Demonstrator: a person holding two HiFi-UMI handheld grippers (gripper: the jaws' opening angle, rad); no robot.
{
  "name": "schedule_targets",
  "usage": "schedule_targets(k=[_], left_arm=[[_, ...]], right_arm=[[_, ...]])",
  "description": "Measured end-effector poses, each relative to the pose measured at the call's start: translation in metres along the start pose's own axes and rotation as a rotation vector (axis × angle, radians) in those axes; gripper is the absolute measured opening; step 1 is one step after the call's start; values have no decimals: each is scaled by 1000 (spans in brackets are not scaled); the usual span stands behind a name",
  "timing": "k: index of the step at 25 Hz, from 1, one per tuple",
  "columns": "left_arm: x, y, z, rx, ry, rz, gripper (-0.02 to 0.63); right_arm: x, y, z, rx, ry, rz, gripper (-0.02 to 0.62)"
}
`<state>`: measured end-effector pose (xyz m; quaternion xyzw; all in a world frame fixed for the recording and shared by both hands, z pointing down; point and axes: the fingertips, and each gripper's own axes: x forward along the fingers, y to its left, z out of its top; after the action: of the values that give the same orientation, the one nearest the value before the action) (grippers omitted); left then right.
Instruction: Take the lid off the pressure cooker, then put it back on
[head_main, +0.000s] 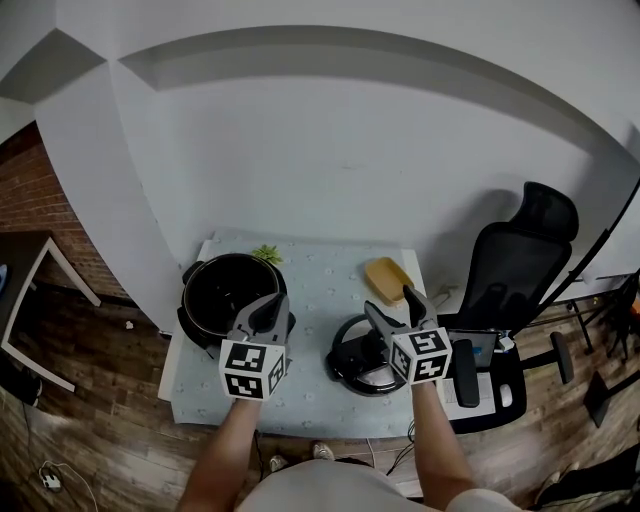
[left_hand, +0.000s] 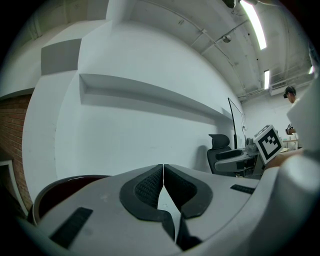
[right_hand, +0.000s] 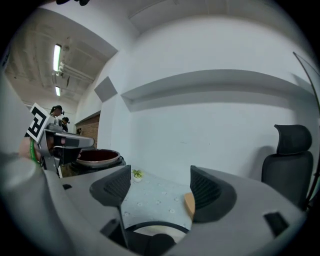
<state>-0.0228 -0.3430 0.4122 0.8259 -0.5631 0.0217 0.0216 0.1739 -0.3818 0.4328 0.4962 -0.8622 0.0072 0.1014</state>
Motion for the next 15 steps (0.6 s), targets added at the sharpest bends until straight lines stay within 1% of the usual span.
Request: schedule_targets(k=[4,8,12,15], left_arm=[[-1,0,0,-3,1,-1,14],[-2,0,-3,-9,4,0,14],[-3,-3,-9,-15,18,-6,14],[-3,-5,-11,-15,22,-11,14]], right_arm=[[12,-2,-37,11,92,-6,356],[23,-4,-89,31,221,-4,354],[30,-4,-139,73,340,-3,351],[33,-3,-168,101,416,-4,350]])
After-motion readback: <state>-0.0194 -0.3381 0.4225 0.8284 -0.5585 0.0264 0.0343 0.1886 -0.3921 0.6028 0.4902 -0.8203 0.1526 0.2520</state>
